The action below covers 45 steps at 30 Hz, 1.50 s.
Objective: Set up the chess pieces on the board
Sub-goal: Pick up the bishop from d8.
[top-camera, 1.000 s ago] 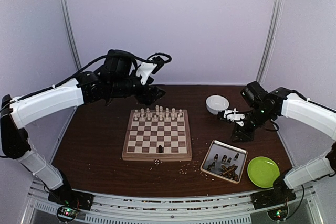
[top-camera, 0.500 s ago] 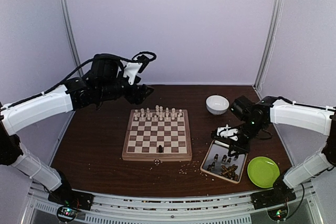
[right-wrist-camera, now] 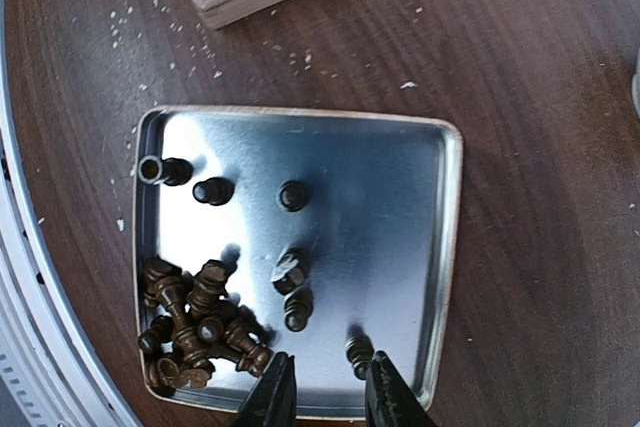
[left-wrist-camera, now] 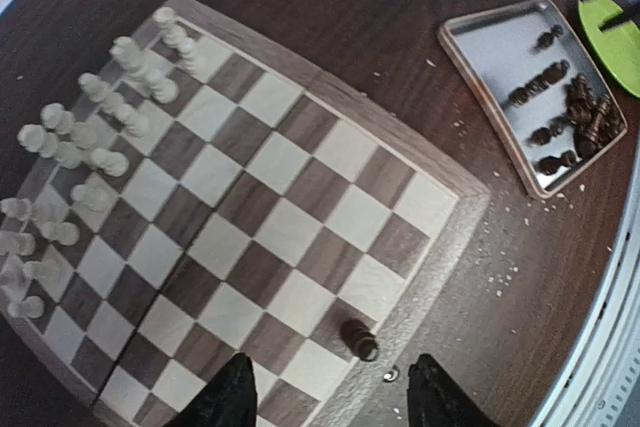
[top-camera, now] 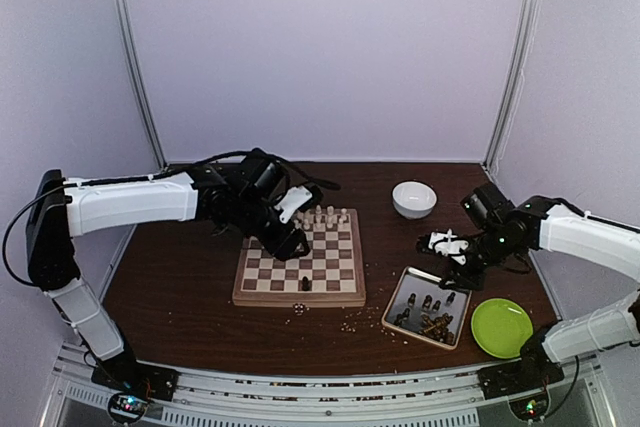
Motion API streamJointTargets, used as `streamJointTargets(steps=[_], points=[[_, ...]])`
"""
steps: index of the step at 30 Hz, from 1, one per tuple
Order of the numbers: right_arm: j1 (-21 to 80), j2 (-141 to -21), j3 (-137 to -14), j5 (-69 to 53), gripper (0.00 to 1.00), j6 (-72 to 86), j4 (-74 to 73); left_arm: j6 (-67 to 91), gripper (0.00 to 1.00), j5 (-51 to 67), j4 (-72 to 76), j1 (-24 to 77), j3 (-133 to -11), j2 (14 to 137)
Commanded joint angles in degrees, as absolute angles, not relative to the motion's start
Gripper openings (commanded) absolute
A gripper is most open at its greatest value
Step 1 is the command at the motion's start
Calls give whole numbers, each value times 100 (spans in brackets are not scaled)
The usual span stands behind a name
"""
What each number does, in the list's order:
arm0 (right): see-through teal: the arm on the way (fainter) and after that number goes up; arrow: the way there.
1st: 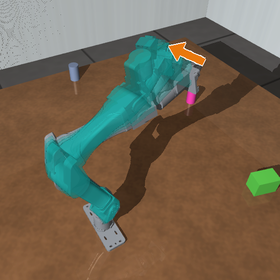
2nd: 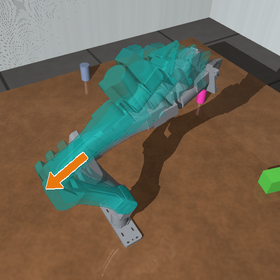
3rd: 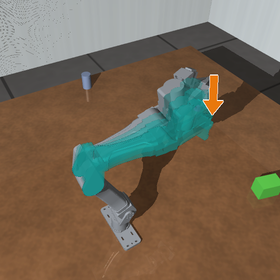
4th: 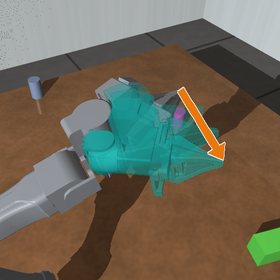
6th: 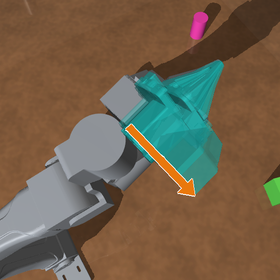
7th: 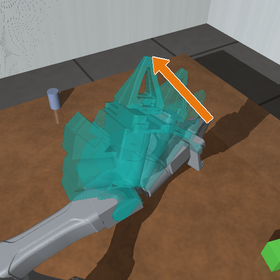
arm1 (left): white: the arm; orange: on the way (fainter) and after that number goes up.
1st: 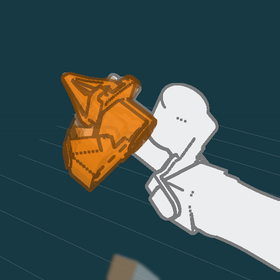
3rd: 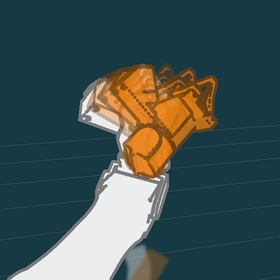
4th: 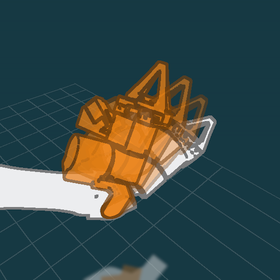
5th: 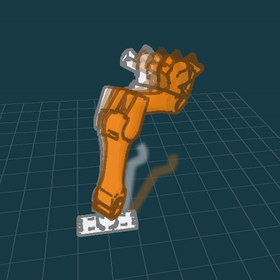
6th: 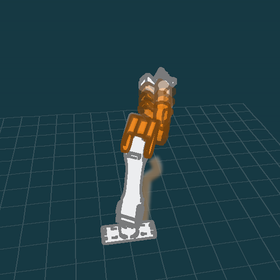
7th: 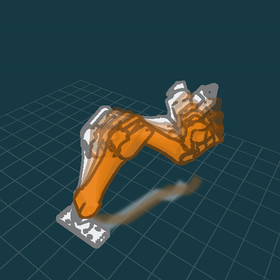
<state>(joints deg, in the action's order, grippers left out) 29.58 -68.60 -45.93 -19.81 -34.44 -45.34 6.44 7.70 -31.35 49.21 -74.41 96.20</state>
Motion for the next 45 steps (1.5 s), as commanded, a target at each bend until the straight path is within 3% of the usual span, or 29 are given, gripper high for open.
streamJointTargets(steps=[1,20,38,45], points=[[2761,-6584,-4518,-2156,26,-3347,-4077,783,54,1226,-3129,5185,-7319,9792],[2707,-6353,-4431,-2047,28,-3410,-4056,775,45,732,-3307,5352,-7357,10485],[2698,-6490,-4422,-2004,27,-3404,-4069,783,10,604,-3129,5347,-7362,10467],[2698,-6539,-4421,-2012,27,-3401,-4074,809,6,16,-3374,5270,-6761,9801]])
